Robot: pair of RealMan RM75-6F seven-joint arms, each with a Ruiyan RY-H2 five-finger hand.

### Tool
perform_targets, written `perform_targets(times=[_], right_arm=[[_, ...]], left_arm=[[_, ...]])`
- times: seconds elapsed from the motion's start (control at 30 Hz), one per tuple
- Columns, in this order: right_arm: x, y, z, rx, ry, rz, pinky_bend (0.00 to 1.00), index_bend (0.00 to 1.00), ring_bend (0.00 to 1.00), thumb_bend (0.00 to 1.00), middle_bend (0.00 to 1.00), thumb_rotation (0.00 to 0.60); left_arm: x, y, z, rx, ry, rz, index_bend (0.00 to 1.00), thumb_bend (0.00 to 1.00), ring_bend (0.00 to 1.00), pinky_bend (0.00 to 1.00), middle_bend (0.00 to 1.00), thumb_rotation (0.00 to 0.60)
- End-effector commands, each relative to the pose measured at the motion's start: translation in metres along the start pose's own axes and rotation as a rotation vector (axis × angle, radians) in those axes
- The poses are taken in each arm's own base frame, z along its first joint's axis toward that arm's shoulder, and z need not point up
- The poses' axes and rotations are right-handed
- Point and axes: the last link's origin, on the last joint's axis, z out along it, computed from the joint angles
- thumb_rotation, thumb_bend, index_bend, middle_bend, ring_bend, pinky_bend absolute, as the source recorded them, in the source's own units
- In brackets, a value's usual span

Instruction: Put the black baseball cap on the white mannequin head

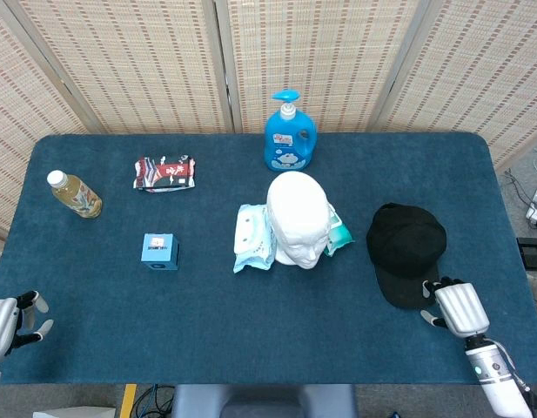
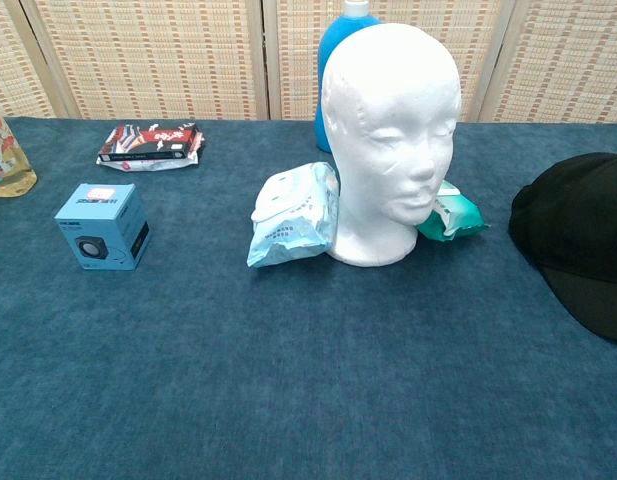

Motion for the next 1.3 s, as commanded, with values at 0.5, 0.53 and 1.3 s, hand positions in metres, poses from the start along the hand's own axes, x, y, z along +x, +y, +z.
perform_targets(times=[0.5, 0.53, 1.3], right_arm=[[-0.011, -0.01, 0.007, 0.016, 0.002, -0.02, 0.61, 0.54, 0.49, 0.0, 0.7, 0.6], [-0.011, -0.011, 0.008, 0.017, 0.002, -0.02, 0.61, 0.54, 0.49, 0.0, 0.7, 0.6], [-0.017, -0.016, 0.014, 0.024, 0.05, -0.063, 0.62, 0.55, 0.5, 0.0, 0.71, 0.6]], left_arm=[[0.001, -0.001, 0.002, 0.01, 0.003, 0.005, 0.56, 0.22, 0.69, 0.94, 0.75, 0.6], [0.001, -0.001, 0.002, 0.01, 0.004, 0.004, 0.56, 0.22, 0.69, 0.94, 0.75, 0.6], [0.002, -0.001, 0.002, 0.015, 0.002, -0.002, 0.56, 0.22, 0.69, 0.94, 0.75, 0.6]])
